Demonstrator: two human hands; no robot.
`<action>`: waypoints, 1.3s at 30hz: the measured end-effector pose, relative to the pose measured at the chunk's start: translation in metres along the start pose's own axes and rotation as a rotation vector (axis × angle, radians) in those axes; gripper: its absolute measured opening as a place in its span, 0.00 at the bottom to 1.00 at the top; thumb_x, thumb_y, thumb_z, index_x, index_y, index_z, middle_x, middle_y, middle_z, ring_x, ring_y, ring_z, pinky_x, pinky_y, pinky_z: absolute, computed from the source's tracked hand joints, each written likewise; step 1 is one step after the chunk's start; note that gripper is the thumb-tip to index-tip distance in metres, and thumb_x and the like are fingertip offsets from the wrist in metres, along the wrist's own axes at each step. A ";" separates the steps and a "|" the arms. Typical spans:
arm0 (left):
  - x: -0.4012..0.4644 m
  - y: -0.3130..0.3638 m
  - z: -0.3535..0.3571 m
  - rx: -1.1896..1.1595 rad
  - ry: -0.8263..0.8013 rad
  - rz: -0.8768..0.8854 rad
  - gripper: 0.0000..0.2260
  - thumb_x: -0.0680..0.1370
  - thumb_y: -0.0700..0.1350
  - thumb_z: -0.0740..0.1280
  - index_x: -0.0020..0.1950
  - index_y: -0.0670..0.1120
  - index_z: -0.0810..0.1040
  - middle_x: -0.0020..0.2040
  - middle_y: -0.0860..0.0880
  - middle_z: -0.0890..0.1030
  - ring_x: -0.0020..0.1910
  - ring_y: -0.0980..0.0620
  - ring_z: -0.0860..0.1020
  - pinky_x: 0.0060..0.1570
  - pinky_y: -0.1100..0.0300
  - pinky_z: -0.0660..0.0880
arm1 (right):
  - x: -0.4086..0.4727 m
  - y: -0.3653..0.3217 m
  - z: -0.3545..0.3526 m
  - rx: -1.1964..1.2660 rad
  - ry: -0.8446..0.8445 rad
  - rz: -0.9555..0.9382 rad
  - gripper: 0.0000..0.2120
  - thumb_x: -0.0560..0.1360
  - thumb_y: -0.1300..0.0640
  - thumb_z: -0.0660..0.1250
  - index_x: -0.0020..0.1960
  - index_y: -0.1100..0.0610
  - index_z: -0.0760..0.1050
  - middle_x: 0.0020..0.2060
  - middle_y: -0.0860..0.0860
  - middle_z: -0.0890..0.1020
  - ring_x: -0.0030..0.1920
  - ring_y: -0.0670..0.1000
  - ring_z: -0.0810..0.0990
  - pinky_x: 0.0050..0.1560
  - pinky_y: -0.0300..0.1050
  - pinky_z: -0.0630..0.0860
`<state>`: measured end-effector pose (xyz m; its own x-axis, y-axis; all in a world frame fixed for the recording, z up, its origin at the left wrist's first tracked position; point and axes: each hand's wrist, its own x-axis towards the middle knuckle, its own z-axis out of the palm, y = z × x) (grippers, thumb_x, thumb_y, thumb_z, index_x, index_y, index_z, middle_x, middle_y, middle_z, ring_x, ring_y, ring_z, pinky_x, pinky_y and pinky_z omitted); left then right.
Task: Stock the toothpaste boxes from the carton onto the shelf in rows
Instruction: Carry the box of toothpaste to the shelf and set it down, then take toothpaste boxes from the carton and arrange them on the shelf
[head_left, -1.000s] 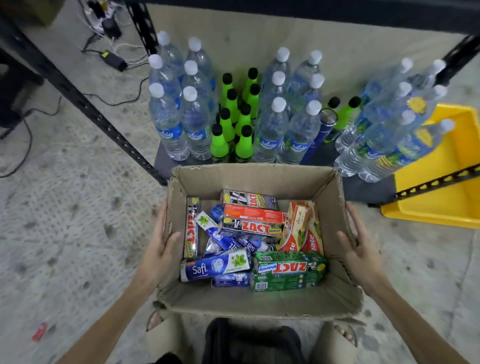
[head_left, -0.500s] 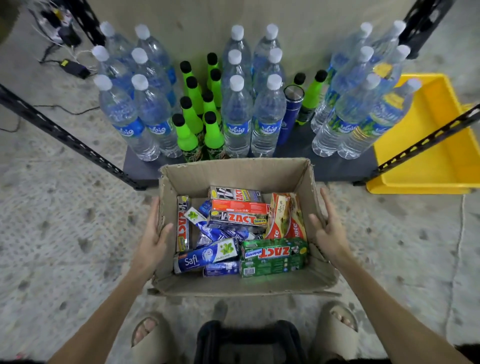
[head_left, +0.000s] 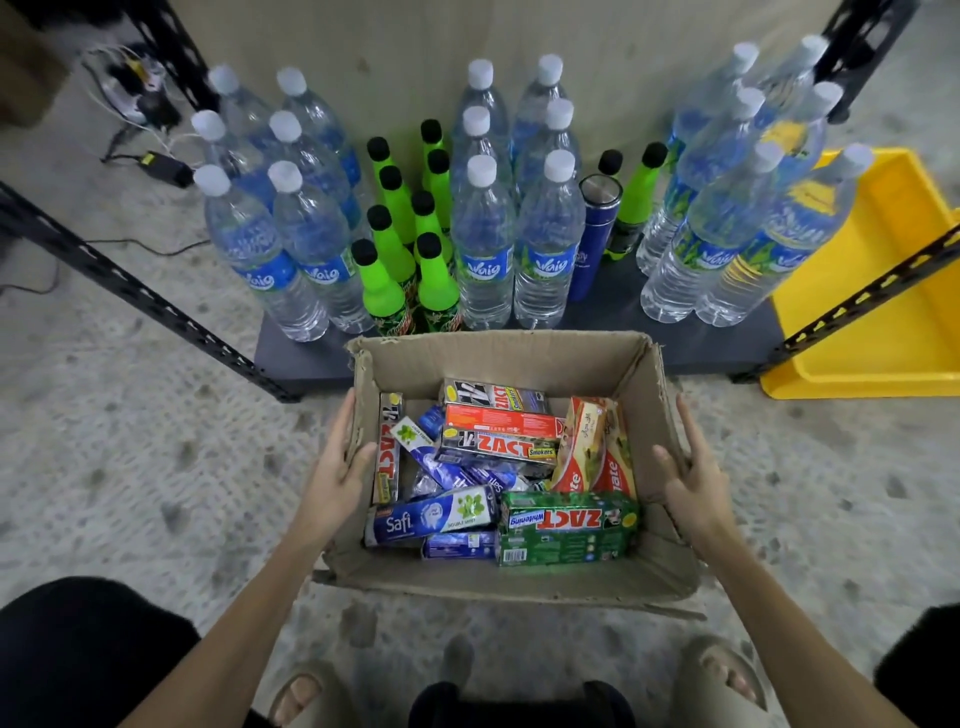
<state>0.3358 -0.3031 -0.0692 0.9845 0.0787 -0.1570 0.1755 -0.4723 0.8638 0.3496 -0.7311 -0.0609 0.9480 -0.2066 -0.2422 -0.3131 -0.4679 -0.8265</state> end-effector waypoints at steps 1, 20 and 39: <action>-0.001 -0.001 0.001 0.003 0.000 0.001 0.30 0.84 0.43 0.61 0.83 0.52 0.51 0.81 0.62 0.54 0.80 0.63 0.52 0.78 0.57 0.51 | -0.001 0.002 0.001 -0.029 -0.005 -0.015 0.33 0.83 0.59 0.63 0.80 0.36 0.54 0.71 0.32 0.63 0.69 0.38 0.63 0.73 0.46 0.63; -0.005 0.008 0.021 0.319 0.200 -0.101 0.35 0.79 0.64 0.62 0.80 0.67 0.45 0.63 0.37 0.80 0.56 0.34 0.81 0.52 0.42 0.78 | -0.011 -0.003 0.012 -0.108 -0.072 -0.123 0.41 0.79 0.52 0.69 0.81 0.45 0.46 0.78 0.53 0.65 0.73 0.58 0.71 0.68 0.50 0.68; -0.005 0.010 0.013 0.322 0.194 -0.125 0.40 0.74 0.59 0.72 0.80 0.61 0.54 0.75 0.44 0.69 0.70 0.39 0.72 0.63 0.41 0.72 | -0.004 0.007 0.011 -0.141 0.007 -0.177 0.40 0.78 0.44 0.70 0.81 0.38 0.49 0.75 0.43 0.69 0.72 0.47 0.71 0.74 0.53 0.68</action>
<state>0.3325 -0.3196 -0.0659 0.9439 0.3030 -0.1312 0.3134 -0.6971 0.6448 0.3445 -0.7240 -0.0713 0.9886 -0.1162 -0.0961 -0.1475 -0.6129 -0.7763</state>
